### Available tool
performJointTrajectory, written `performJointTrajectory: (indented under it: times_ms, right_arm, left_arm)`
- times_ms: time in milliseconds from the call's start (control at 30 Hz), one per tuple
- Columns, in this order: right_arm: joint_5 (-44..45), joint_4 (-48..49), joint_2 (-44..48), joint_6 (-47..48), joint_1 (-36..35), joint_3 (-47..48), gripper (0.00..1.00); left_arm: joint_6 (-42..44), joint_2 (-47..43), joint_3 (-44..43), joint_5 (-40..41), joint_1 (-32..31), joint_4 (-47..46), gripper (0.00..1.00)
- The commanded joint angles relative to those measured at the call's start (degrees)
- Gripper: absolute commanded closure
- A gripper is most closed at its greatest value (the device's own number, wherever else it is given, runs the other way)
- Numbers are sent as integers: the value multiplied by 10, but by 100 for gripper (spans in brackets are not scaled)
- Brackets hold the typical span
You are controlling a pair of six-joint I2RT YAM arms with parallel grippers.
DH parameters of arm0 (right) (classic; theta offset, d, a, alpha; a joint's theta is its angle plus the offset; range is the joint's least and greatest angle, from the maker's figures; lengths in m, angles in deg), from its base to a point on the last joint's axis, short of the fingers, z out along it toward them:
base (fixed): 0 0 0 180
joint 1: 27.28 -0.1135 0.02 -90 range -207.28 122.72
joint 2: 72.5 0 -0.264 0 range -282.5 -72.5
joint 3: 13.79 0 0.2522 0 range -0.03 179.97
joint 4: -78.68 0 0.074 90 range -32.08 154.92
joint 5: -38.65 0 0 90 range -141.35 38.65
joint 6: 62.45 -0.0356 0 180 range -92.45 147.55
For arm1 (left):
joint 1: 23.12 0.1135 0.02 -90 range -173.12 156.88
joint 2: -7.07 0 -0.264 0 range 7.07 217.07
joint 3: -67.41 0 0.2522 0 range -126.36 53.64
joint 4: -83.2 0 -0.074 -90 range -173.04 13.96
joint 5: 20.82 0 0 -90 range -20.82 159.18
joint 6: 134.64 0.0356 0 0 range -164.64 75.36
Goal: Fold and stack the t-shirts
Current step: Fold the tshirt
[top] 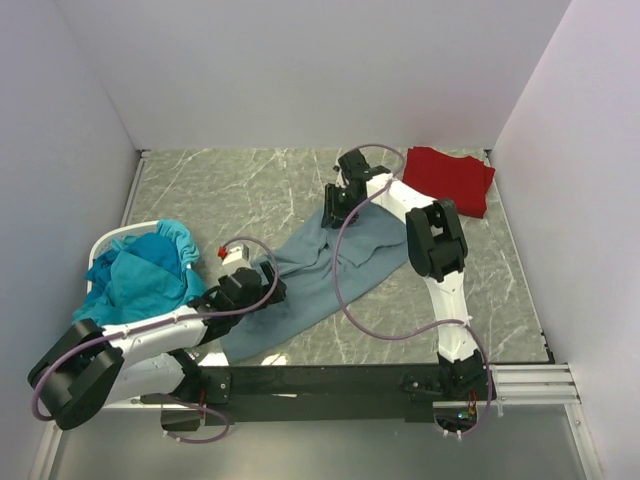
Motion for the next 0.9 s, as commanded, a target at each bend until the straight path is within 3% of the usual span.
performJointTrajectory:
  times_ms: [0,433,667,867]
  right_arm:
    - [-10,-41,-40,14,-2,47,52]
    - [-60,-68,-101,9,-3,212,51]
    - [-68,17,-11,-2,-5,118,50]
    - [11,66,143,-1,-4,-38,50]
  left_arm:
    - [-52,-19,31,-34,-31,49,5]
    - [-90,-149,60,-47,-66,103,5]
    - [-78,-183,39,-27,-66,120,5]
    - [-43,-103,10,-11,-66,94,4]
